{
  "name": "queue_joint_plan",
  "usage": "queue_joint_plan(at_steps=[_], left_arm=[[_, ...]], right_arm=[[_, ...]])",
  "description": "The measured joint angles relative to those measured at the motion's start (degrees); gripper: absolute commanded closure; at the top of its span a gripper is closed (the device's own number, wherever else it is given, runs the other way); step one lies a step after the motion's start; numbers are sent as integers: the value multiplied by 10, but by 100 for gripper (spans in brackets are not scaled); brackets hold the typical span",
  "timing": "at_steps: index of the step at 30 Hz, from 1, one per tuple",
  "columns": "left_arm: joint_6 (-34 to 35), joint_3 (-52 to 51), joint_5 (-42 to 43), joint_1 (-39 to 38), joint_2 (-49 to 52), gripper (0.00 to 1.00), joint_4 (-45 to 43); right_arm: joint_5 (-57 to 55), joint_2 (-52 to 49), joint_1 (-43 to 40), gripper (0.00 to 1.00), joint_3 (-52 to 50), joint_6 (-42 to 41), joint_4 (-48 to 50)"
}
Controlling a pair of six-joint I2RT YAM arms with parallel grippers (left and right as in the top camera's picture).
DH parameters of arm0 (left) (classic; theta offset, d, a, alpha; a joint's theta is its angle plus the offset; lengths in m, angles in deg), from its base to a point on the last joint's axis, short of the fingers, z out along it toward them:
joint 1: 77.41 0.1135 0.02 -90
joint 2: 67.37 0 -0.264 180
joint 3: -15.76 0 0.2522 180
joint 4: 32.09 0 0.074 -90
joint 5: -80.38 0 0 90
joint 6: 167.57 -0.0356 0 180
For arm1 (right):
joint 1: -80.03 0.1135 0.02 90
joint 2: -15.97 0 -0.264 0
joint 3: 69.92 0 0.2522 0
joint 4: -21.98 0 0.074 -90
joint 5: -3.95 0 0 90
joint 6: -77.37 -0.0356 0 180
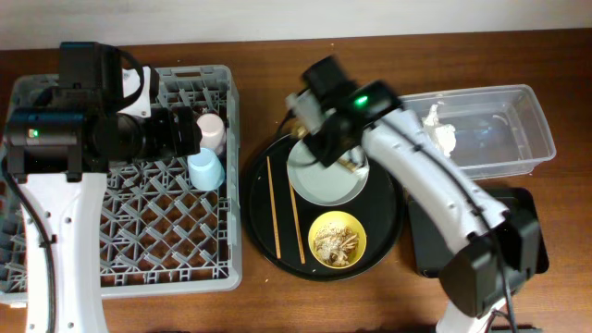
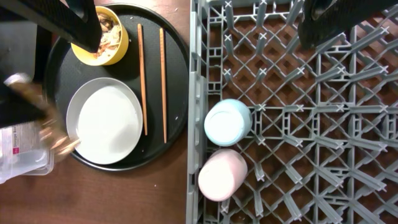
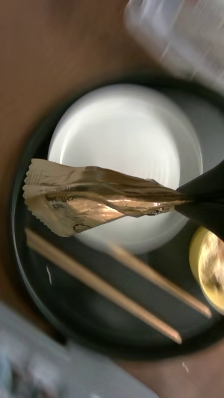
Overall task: Sort waste into correct bins and load items into the dishwasher rack
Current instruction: 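Drop the gold wrapper into the clear plastic bin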
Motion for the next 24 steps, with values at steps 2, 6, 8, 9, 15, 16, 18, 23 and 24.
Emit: queue_joint_plan(at_steps=[2,6,8,9,15,16,18,23,24], left_arm=[[0,0,0,0,0,1,0],[0,0,0,0,0,1,0],[0,0,0,0,0,1,0],[0,0,0,0,0,1,0],[0,0,0,0,0,1,0],[0,0,0,0,0,1,0],[0,0,0,0,0,0,0],[0,0,0,0,0,1,0],[0,0,0,0,0,1,0]], right_arm=[[0,1,-70,96,2,-11,1],[9,1,-207,96,2,-32,22],[13,1,-251,94,2,-44,26],[15,1,-274,88,2,-47,28],[35,-5,-355,11,2,-57,29],[38,-6,-362,1,2,-59,28],[50,-6,-371,1,4,-59,10],[102,11,-380,1,25,-59,-94],[113,26,-380,1,26,-58,-114]])
